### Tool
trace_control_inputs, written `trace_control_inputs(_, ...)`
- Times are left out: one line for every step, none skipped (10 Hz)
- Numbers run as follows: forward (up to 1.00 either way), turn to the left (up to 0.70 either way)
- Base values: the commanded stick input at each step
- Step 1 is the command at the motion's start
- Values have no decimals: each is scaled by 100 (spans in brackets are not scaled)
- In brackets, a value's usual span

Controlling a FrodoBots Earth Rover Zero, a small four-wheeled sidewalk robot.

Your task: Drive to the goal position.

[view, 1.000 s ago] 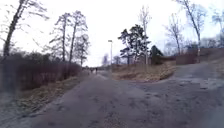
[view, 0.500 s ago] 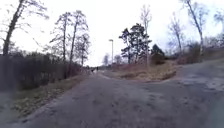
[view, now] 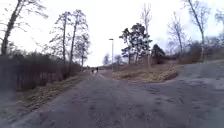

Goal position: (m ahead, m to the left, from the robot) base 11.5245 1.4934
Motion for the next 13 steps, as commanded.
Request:
trace_control_inputs(50,1)
trace_control_inputs(50,1)
trace_control_inputs(50,1)
trace_control_inputs(50,1)
trace_control_inputs(50,1)
trace_control_inputs(50,1)
trace_control_inputs(50,1)
trace_control_inputs(50,1)
trace_control_inputs(50,1)
trace_control_inputs(50,1)
trace_control_inputs(50,1)
trace_control_inputs(50,1)
trace_control_inputs(50,1)
